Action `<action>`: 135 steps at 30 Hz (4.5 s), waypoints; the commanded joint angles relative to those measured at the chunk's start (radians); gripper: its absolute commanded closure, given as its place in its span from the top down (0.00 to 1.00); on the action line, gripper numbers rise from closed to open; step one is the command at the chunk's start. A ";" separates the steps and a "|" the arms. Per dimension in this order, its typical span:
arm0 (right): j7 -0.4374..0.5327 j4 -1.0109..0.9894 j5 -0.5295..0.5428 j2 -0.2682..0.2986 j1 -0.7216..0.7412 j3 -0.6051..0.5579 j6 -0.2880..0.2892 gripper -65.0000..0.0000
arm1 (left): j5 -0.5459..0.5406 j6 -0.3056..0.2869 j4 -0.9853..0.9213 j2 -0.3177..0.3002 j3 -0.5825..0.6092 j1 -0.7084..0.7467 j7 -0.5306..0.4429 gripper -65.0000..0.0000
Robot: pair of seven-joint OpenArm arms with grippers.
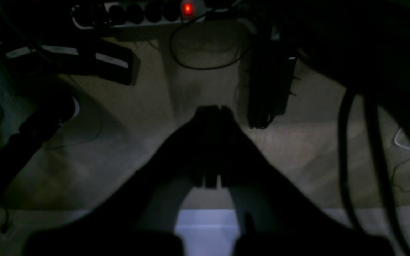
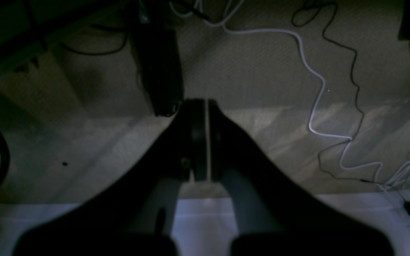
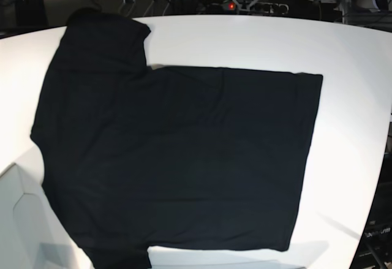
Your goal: Fold the T-shirt properly
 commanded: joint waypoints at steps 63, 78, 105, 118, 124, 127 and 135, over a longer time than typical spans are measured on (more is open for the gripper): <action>-0.242 1.641 0.002 0.077 -0.612 0.065 0.018 0.54 | -0.401 0.007 1.404 -0.297 -0.332 0.376 0.097 0.64; -0.242 1.641 0.003 0.071 -0.584 0.170 0.018 0.54 | -0.401 0.005 1.323 -0.297 -0.292 0.365 0.097 0.33; -0.480 1.479 0.005 0.093 -0.405 0.248 0.019 0.54 | -0.400 0.005 1.332 -0.275 -0.298 0.409 0.094 0.00; -0.486 1.401 0.005 0.085 -0.391 0.296 0.191 0.18 | -0.400 0.005 1.352 -0.277 -0.298 0.440 0.092 0.00; -0.480 1.425 0.005 0.062 -0.374 0.401 0.219 0.00 | -0.400 0.007 1.417 -0.277 -0.299 0.475 0.092 0.00; -0.480 1.479 0.005 0.060 -0.368 0.447 0.256 0.00 | -0.398 0.007 1.449 -0.277 -0.299 0.489 0.092 0.00; -0.481 1.608 0.005 0.040 -0.366 0.504 0.309 0.00 | -0.395 0.009 1.584 -0.248 -0.407 0.541 0.097 0.00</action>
